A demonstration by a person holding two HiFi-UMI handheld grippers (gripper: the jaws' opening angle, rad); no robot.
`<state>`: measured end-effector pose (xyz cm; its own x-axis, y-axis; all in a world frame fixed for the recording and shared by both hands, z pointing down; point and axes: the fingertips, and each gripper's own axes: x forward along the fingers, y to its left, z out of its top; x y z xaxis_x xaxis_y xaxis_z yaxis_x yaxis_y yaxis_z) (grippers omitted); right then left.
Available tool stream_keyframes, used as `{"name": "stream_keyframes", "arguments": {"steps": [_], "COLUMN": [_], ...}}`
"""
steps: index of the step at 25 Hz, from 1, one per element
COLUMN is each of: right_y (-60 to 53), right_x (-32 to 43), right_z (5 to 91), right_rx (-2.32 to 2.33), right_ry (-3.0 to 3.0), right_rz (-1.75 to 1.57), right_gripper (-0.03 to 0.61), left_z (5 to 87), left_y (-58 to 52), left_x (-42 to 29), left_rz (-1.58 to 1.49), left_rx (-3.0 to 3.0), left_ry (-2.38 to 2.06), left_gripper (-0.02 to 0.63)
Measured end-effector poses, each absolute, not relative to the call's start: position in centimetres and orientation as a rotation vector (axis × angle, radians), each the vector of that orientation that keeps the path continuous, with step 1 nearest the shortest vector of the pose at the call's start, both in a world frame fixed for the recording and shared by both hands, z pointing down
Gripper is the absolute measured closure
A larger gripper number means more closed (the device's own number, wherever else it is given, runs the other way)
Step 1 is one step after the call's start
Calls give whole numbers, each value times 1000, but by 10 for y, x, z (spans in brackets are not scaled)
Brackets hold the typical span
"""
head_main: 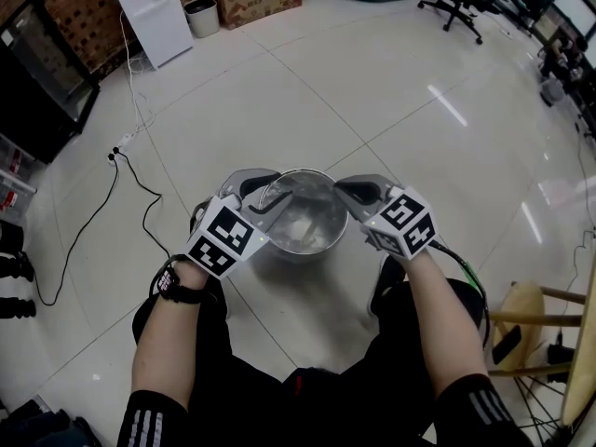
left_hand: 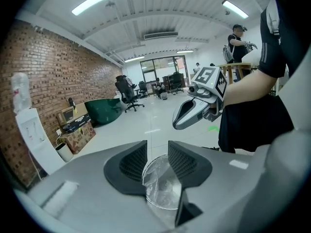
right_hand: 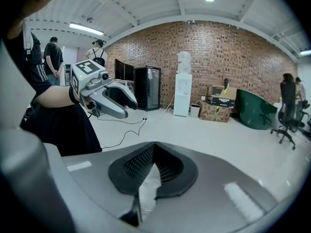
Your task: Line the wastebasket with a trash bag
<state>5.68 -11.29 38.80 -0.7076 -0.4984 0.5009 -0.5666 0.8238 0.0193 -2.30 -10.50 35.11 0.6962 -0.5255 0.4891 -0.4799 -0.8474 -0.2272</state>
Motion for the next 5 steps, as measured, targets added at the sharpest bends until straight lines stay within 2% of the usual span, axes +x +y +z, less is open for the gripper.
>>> {"name": "stream_keyframes", "arguments": {"steps": [5], "right_y": [-120], "right_x": [56], "right_z": [384], "right_rx": [781], "right_ry": [-2514], "right_rz": [180], "right_gripper": [572], "left_z": [358], "left_y": [-110], "left_x": [-23], "left_rz": [-887], "left_rx": [-2807], "left_ry": [832], "left_gripper": [486]}}
